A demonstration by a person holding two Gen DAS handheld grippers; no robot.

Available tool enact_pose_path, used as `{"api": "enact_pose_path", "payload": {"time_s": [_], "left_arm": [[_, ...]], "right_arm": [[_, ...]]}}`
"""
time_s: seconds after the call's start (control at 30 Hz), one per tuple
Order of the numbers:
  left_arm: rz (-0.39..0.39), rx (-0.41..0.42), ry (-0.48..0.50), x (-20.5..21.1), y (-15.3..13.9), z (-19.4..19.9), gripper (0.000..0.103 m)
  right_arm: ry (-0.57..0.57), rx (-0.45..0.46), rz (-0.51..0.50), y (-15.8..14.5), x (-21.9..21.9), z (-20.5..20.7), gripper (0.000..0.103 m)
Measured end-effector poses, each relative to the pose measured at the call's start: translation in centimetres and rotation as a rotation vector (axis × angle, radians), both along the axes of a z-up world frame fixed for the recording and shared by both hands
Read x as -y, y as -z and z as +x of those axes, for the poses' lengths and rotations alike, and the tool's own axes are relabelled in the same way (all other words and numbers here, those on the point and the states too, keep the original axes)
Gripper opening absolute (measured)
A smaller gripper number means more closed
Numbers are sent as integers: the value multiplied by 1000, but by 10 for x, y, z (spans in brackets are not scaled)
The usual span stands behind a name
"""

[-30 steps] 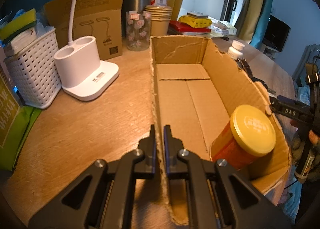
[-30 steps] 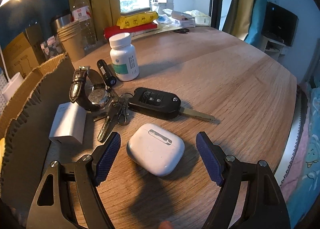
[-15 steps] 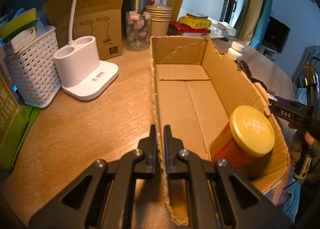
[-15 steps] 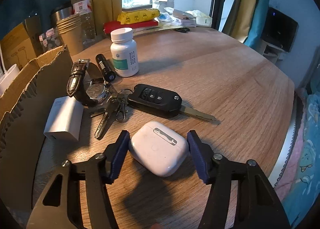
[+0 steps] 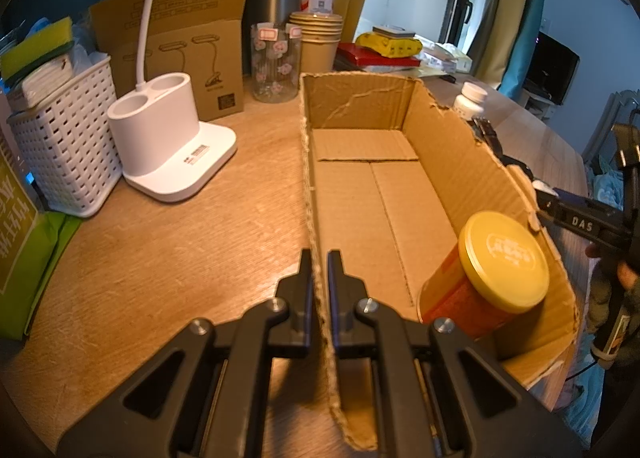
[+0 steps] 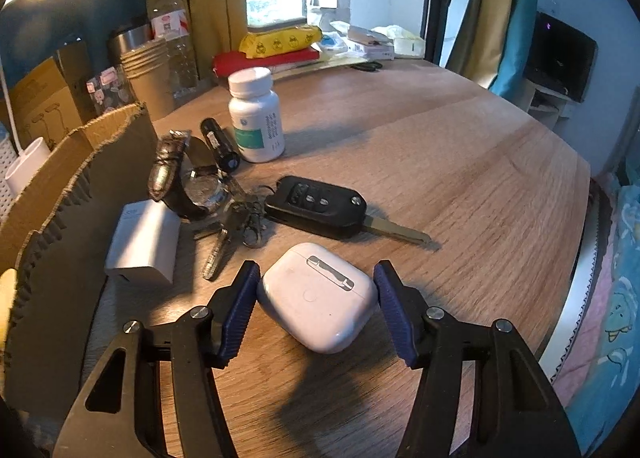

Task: Organize rigid objects
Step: 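Carry the earbuds case into the box beside the jar and release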

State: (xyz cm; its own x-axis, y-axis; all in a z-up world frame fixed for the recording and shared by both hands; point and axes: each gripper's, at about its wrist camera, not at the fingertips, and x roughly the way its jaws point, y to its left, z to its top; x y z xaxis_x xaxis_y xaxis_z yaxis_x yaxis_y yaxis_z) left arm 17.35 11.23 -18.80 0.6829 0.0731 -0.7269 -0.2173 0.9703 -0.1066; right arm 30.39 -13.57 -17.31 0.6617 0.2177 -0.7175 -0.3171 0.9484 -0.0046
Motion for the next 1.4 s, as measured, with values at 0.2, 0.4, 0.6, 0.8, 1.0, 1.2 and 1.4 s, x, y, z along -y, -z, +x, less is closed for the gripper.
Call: {"api": "enact_pose_path", "payload": {"time_s": [0.2, 0.4, 0.6, 0.8, 1.0, 1.2, 1.4], "left_arm": [[-1, 0, 0, 0, 0, 0, 7], [-2, 0, 1, 1, 0, 0, 7], [-2, 1, 1, 1, -1, -1, 7], [-6, 3, 5, 6, -3, 0, 7], [-12, 7, 13, 4, -3, -1, 7], [-22, 10, 15, 2, -2, -1, 7], [-31, 13, 16, -1, -1, -1, 7]], "right_arm": [[-26, 29, 15, -18, -5, -7, 62], [-55, 55, 36, -36, -15, -16, 62], [-103, 77, 63, -56, -30, -25, 62], [-155, 102, 84, -74, -47, -33, 62], [-218, 108, 90, -82, -69, -39, 62], [-282, 117, 91, -88, -94, -46, 62], [-347, 119, 82, -89, -117, -53, 62]]}}
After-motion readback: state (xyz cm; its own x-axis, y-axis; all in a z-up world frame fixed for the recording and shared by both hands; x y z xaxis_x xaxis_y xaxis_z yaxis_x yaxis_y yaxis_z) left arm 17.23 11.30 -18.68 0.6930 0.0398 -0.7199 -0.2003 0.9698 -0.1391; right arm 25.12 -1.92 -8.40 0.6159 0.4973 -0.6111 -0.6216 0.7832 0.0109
